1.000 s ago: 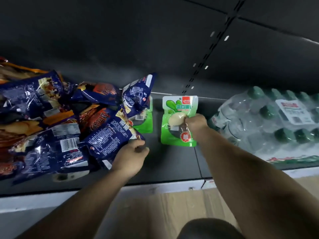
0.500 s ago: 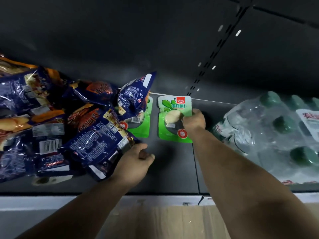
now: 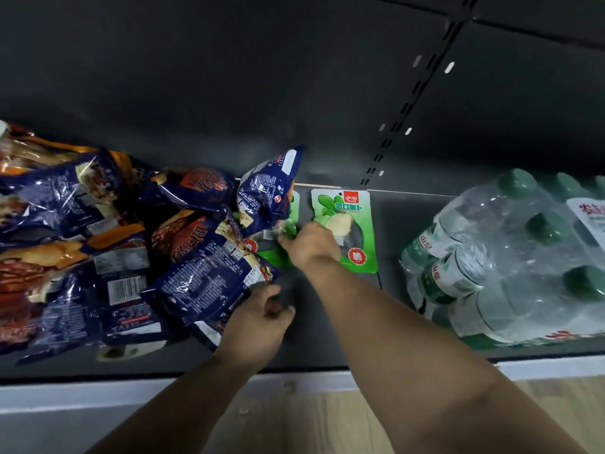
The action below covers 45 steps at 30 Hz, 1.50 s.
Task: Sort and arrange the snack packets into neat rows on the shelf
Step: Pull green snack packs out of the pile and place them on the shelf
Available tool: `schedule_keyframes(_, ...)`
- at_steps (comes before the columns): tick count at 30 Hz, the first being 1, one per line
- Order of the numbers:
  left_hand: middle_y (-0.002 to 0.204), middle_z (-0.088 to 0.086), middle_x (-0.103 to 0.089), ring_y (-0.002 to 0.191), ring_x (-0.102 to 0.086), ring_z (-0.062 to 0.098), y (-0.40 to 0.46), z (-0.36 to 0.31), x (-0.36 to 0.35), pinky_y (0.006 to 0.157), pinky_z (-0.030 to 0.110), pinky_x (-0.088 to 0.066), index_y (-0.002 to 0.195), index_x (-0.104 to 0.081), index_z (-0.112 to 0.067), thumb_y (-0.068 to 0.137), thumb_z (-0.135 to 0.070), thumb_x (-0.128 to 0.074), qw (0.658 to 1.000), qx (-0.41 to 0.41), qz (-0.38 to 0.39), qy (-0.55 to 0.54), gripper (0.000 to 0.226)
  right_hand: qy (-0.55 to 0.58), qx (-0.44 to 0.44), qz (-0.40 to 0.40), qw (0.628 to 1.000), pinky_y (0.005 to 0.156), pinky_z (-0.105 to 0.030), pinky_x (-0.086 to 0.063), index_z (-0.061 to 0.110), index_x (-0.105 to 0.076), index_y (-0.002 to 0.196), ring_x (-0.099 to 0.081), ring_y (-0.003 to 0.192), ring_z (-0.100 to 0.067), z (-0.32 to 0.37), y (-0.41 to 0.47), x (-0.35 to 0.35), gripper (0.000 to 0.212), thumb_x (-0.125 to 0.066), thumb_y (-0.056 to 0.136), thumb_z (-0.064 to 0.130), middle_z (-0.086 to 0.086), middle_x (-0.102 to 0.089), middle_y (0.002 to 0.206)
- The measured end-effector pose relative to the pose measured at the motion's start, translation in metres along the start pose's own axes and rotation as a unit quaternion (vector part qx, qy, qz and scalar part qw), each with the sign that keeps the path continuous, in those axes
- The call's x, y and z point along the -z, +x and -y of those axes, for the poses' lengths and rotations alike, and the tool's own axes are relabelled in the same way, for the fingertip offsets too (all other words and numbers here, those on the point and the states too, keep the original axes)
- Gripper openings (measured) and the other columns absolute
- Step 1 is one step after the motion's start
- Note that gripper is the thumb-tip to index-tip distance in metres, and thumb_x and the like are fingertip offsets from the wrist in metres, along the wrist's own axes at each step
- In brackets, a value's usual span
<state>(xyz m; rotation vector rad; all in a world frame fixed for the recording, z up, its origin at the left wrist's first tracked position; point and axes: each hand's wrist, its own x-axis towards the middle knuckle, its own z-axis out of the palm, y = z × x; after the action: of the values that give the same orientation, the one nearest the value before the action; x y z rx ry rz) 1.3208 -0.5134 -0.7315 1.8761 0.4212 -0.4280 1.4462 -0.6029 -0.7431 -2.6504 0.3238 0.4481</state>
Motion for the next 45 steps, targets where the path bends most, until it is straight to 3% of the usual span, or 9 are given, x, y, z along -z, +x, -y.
schedule_keyframes(7, 0.107, -0.003, -0.060, 0.102, -0.052, 0.014, 0.008, 0.009, 0.011, 0.087, 0.021, -0.033, 0.141, -0.042, -0.020, 0.090, -0.021, -0.061, 0.999, 0.015, -0.019, -0.042, 0.054, 0.057, -0.035, -0.014, 0.998, 0.088, -0.031, -0.047, 0.005, -0.057, 0.118, -0.057, 0.113, -0.030, -0.002, 0.000, -0.014, 0.027, -0.053, 0.093, 0.015, -0.014, -0.059, 0.123)
schedule_keyframes(10, 0.102, -0.004, -0.057, 0.104, -0.052, 0.017, 0.014, 0.009, 0.012, 0.091, 0.024, -0.035, 0.142, -0.041, -0.020, 0.090, -0.021, -0.062, 0.998, 0.017, -0.033, -0.047, 0.056, 0.171, 0.010, -0.025, 0.985, 0.071, -0.019, -0.042, 0.011, -0.056, 0.085, -0.055, 0.090, -0.022, -0.006, -0.004, -0.007, 0.007, -0.054, 0.090, 0.007, -0.011, -0.062, 0.097)
schedule_keyframes(13, 0.103, -0.001, -0.057, 0.109, -0.053, 0.020, 0.016, 0.009, 0.005, 0.095, 0.027, -0.036, 0.141, -0.043, -0.017, 0.090, -0.020, -0.062, 0.999, 0.017, -0.033, -0.036, 0.055, 0.360, 0.027, -0.053, 0.931, 0.049, -0.009, -0.033, 0.017, -0.040, 0.063, -0.042, 0.062, -0.012, -0.015, -0.010, 0.004, 0.037, -0.056, 0.088, -0.004, 0.000, -0.044, 0.064)
schedule_keyframes(17, 0.096, -0.004, -0.056, 0.103, -0.052, 0.018, 0.013, 0.004, -0.008, 0.086, 0.022, -0.034, 0.138, -0.044, -0.012, 0.090, -0.022, -0.061, 0.999, 0.015, -0.013, -0.025, 0.051, 0.523, -0.013, -0.011, 0.852, 0.066, -0.028, -0.041, 0.017, -0.045, 0.068, -0.047, 0.070, -0.018, -0.039, -0.017, 0.013, 0.034, -0.053, 0.088, -0.009, -0.002, -0.048, 0.070)
schedule_keyframes(20, 0.107, 0.000, -0.055, 0.113, -0.053, 0.020, 0.013, -0.006, -0.016, 0.091, 0.023, -0.035, 0.139, -0.044, -0.010, 0.090, -0.024, -0.061, 0.999, 0.015, -0.011, -0.032, 0.053, 0.599, -0.051, 0.019, 0.799, 0.057, -0.029, -0.050, 0.016, -0.049, 0.078, -0.057, 0.069, -0.019, -0.062, -0.022, 0.024, 0.033, -0.043, 0.089, -0.016, -0.004, -0.059, 0.078)
schedule_keyframes(28, 0.123, 0.010, -0.061, 0.114, -0.056, 0.030, 0.021, -0.020, -0.035, 0.101, 0.044, -0.044, 0.129, -0.051, -0.016, 0.079, -0.047, -0.066, 0.989, 0.060, 0.028, -0.133, 0.061, 0.661, -0.058, 0.064, 0.746, 0.064, -0.030, -0.052, 0.016, -0.055, 0.088, -0.065, 0.065, -0.011, -0.115, -0.030, 0.047, 0.034, -0.037, 0.092, -0.013, 0.005, -0.070, 0.069)
schedule_keyframes(32, 0.107, -0.002, -0.065, 0.095, -0.062, 0.017, 0.023, -0.033, -0.046, 0.074, 0.030, -0.051, 0.101, -0.059, -0.026, 0.092, -0.017, -0.060, 0.957, 0.073, 0.040, -0.278, 0.013, 0.629, -0.032, 0.158, 0.761, 0.061, -0.026, -0.053, 0.015, -0.053, 0.086, -0.065, 0.064, -0.011, -0.128, -0.036, 0.049, 0.031, -0.039, 0.091, -0.012, 0.004, -0.069, 0.071)
schedule_keyframes(39, 0.067, -0.014, -0.062, 0.066, -0.052, 0.004, 0.030, -0.048, -0.044, 0.051, 0.013, -0.045, 0.092, -0.061, -0.024, 0.091, 0.000, -0.056, 0.975, 0.003, -0.015, -0.221, 0.025, 0.622, -0.016, 0.174, 0.764, 0.073, -0.029, -0.051, 0.016, -0.060, 0.099, -0.064, 0.080, -0.014, -0.135, -0.036, 0.059, 0.020, -0.054, 0.089, 0.000, 0.002, -0.068, 0.086)
schedule_keyframes(45, 0.078, -0.010, -0.062, 0.069, -0.054, 0.003, 0.030, -0.050, -0.050, 0.055, 0.013, -0.044, 0.100, -0.062, -0.021, 0.092, -0.002, -0.055, 0.978, -0.012, -0.029, -0.208, 0.022, 0.625, 0.000, 0.122, 0.771, 0.067, -0.027, -0.054, 0.012, -0.066, 0.089, -0.067, 0.072, -0.013, -0.128, -0.033, 0.060, 0.016, -0.059, 0.086, -0.002, 0.002, -0.073, 0.075)
